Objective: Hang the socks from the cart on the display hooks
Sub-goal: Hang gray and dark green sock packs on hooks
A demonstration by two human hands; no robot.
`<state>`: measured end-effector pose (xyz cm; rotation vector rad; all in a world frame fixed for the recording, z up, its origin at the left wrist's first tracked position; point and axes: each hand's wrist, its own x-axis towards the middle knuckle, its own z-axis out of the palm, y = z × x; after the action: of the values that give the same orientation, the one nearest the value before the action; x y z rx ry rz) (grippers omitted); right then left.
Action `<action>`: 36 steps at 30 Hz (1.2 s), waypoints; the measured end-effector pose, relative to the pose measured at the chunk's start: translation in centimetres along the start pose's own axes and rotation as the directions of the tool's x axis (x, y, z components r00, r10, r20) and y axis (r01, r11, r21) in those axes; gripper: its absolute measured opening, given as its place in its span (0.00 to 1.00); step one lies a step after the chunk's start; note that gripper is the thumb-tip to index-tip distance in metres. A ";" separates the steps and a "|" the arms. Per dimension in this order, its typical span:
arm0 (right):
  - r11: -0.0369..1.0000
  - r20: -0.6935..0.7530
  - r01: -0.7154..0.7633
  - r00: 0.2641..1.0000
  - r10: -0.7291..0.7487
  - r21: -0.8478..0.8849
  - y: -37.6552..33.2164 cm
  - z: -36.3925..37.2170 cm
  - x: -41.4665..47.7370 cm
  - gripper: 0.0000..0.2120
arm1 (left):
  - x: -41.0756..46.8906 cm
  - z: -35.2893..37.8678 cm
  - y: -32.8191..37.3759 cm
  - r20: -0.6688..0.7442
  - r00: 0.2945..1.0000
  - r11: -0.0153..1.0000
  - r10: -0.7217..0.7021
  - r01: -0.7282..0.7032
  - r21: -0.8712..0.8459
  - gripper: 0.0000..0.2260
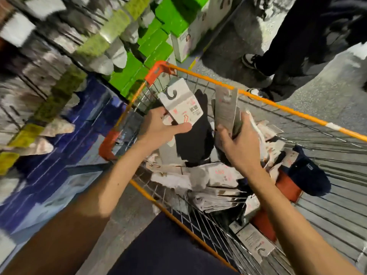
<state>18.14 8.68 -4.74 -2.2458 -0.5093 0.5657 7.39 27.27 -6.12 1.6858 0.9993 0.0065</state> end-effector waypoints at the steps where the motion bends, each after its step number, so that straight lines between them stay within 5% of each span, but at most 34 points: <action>1: 0.999 0.067 0.045 0.997 -0.043 -0.019 -1.3 0.4 -0.2 0.23 | -0.7 -0.8 0.4 0.006 1.000 0.999 0.016 -0.016 0.037 0.14; 4: 0.998 0.234 0.039 0.971 -0.051 0.052 -4.5 1.4 -1.2 0.28 | -2.7 -3.6 1.0 -0.029 0.999 0.996 0.044 -0.042 0.078 0.17; 7: 0.921 0.394 -0.139 0.919 -0.017 0.364 -6.1 1.4 -1.5 0.16 | -5.0 -7.2 1.1 0.002 1.000 0.997 -0.019 0.019 0.073 0.26; 11: 0.928 0.400 -0.016 0.905 -0.145 0.372 -8.0 2.5 -2.1 0.04 | -8.7 -11.5 0.4 0.080 0.994 0.997 -0.080 0.079 0.023 0.27; 13: 0.923 0.447 -0.023 0.879 -0.164 0.385 -10.0 3.3 -3.6 0.24 | -11.1 -13.3 0.0 0.075 0.994 0.997 -0.083 0.083 0.010 0.21; 15: 0.883 0.581 -0.176 0.804 -0.126 0.436 -11.6 4.1 -5.3 0.30 | -14.2 -15.1 -0.3 0.067 0.995 0.997 -0.073 0.075 -0.036 0.14; 19: 0.796 0.825 -0.513 0.564 0.029 0.323 -14.9 6.3 -10.5 0.16 | -21.7 -18.6 -2.1 -0.025 0.999 0.994 -0.030 0.027 -0.107 0.27; 25: 0.673 0.896 -0.626 0.426 -0.127 0.393 -19.7 10.8 -21.5 0.10 | -36.1 -23.0 -7.6 -0.185 0.977 0.888 -0.105 0.009 -0.459 0.08; 28: 0.637 0.923 -0.679 0.355 -0.148 0.364 -21.4 12.7 -27.1 0.29 | -43.0 -23.4 -10.4 -0.327 0.931 0.770 -0.164 -0.086 -0.633 0.09; 31: 0.705 0.935 -0.618 0.289 -0.207 0.347 -23.7 14.1 -31.9 0.16 | -48.8 -23.6 -12.4 -0.471 0.856 0.690 -0.211 -0.212 -0.692 0.08; 36: 0.756 0.908 -0.503 0.219 -0.356 0.418 -29.1 15.0 -38.5 0.32 | -56.4 -26.2 -13.4 -0.692 0.703 0.661 -0.166 -0.441 -0.607 0.06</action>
<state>-26.92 15.99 16.89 -0.8929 -0.6262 1.9699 -49.26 14.05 19.53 0.9366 1.1658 1.1361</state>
